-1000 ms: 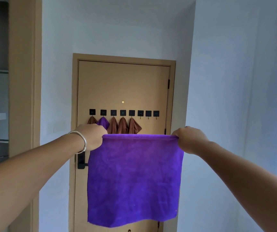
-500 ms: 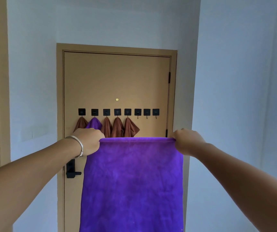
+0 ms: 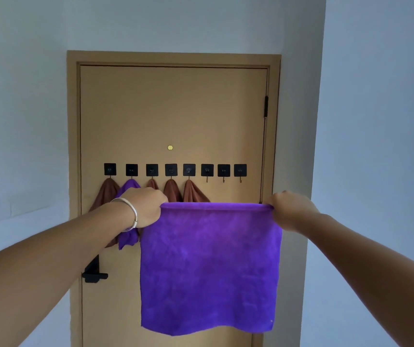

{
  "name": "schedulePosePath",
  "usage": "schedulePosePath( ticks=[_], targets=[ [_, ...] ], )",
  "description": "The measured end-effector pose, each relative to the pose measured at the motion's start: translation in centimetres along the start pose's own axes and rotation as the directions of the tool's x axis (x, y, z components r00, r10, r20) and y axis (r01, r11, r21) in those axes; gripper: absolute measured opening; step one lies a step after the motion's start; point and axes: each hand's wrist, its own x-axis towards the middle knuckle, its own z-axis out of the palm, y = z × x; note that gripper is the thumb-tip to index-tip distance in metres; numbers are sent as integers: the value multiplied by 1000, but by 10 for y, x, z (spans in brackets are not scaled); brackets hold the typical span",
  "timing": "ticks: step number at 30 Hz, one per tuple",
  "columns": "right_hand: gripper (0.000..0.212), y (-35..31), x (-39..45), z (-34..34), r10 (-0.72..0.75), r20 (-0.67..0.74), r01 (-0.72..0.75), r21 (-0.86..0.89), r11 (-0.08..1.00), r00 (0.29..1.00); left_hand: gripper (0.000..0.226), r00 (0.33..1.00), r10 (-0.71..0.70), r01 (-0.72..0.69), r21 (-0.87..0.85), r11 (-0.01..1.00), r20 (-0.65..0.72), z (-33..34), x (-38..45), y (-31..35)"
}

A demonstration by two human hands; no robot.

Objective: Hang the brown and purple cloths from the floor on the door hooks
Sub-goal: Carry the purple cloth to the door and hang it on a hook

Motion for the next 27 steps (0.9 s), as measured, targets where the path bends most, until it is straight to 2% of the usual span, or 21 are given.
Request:
schedulePosePath(
  ticks=[10,16,20,23,27],
  targets=[
    [30,9,94,89,-25,65,23,35,999,998,37,999,50,-50,-19,999,19,70,107,-23],
    [33,-1,179,137,-10,115,3,62,998,993,37,998,57,-57,-142,988,0,117,190,-64],
    [46,-10,238,166,-49,85,32,193,981,995,44,999,44,-50,-285,957,-27,140,248,-96],
    [51,-16,271,184,5,23,-13,330,944,1000,47,998,58,-60,-510,858,-20,162,287,-118],
    [50,-20,302,209,117,-22,-80,613,786,993,37,997,47,-73,-691,719,-56,190,326,-132]
  ],
)
